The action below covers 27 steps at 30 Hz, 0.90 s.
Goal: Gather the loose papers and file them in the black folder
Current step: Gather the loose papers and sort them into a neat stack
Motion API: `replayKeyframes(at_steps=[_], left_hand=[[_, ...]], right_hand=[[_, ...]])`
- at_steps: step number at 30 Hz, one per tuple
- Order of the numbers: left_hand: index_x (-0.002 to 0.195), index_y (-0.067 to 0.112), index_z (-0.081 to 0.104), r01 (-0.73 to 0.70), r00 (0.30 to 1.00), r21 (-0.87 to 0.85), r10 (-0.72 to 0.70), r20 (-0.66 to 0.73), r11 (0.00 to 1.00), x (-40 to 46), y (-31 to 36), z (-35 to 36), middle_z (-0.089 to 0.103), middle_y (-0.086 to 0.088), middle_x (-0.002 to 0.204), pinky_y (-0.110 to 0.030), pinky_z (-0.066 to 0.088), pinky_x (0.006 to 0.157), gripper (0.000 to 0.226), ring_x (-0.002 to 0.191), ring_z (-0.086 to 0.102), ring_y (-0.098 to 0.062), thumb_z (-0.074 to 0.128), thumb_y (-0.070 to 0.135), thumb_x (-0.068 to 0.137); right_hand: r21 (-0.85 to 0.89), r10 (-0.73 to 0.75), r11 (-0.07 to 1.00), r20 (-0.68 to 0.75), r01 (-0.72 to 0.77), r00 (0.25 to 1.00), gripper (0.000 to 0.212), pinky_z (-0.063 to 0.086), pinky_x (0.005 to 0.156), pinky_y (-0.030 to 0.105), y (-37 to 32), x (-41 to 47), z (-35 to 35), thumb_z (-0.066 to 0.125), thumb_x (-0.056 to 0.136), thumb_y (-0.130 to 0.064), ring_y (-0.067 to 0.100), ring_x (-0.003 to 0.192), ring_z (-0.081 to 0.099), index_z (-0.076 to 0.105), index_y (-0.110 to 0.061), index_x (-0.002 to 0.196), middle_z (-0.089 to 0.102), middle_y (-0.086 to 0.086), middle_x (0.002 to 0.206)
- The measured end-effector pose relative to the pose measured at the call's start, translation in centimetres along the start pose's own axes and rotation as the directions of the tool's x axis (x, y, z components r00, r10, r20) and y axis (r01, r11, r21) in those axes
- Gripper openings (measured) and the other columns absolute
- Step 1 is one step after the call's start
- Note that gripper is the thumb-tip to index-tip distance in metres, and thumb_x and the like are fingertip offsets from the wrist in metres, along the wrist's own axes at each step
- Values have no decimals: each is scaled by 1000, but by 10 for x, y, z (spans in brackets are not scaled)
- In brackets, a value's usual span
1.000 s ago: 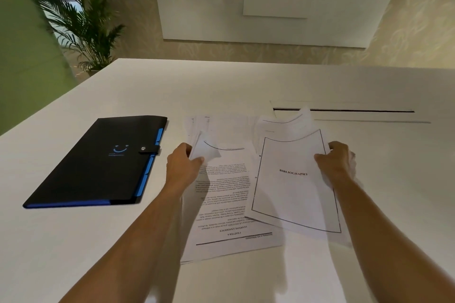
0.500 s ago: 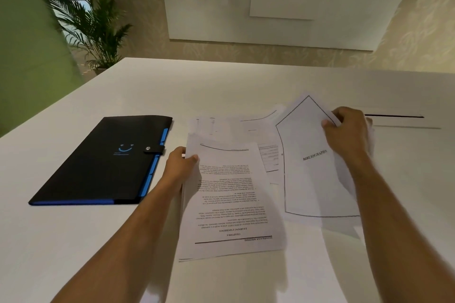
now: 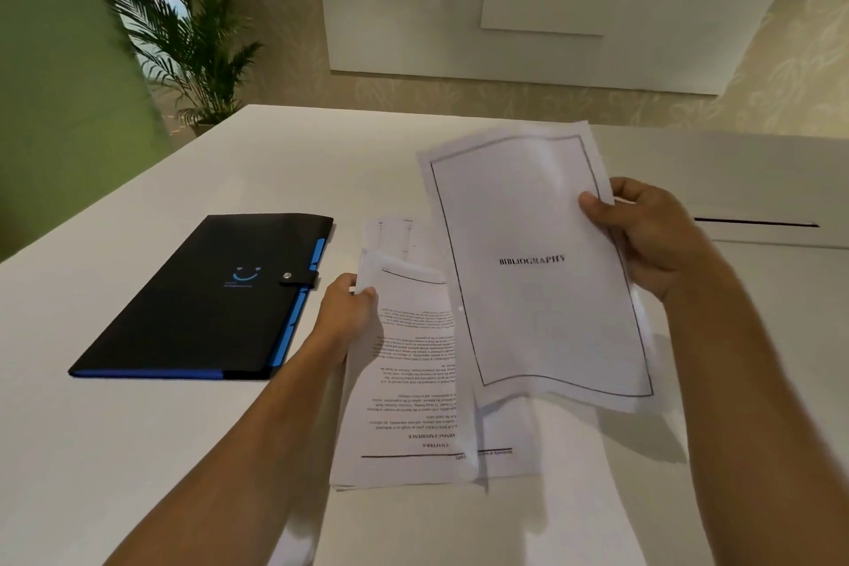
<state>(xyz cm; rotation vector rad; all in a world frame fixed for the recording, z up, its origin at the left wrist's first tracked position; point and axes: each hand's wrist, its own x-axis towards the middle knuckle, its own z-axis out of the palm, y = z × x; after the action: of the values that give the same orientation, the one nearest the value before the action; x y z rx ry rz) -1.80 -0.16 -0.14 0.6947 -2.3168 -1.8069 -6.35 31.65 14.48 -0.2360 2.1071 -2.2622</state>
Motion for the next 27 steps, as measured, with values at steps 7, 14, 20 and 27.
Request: replayKeyframes(at_steps=[7, 14, 20, 27], left_hand=[[102, 20, 54, 25, 1000, -16, -24, 16, 1000, 0, 3, -1, 67, -4, 99, -29, 52, 56, 10, 86, 67, -24, 50, 20, 93], [104, 20, 53, 7, 1000, -8, -7, -20, 1000, 3, 2, 1, 61, 5, 92, -25, 45, 54, 9, 79, 61, -17, 49, 24, 96], [114, 15, 55, 48, 997, -41, -50, -51, 998, 6, 3, 2, 57, -3, 103, -35, 43, 75, 30, 86, 54, -17, 41, 37, 100], [128, 11, 49, -107, 993, 83, 104, 48, 991, 5, 1, 6, 60, -8, 123, -36, 51, 86, 59, 109, 58, -24, 73, 39, 82]], right_hand=[[349, 18, 936, 92, -49, 996, 11, 62, 76, 36, 2, 12, 6, 59, 93, -15, 17, 80, 73, 68, -12, 95, 77, 4, 88], [-29, 222, 973, -144, -229, 964, 8, 59, 62, 34, 83, 29, 39, 71, 87, -4, 21, 65, 69, 65, -8, 90, 73, 18, 91], [-497, 98, 837, -278, -230, 956, 30, 50, 65, 28, 144, 15, 67, 73, 85, -19, 26, 92, 65, 64, -9, 111, 69, 5, 103], [-633, -22, 764, -223, -127, 975, 42, 37, 94, 30, 161, 3, 91, 66, 89, -14, 27, 122, 49, 57, -4, 129, 61, 12, 127]])
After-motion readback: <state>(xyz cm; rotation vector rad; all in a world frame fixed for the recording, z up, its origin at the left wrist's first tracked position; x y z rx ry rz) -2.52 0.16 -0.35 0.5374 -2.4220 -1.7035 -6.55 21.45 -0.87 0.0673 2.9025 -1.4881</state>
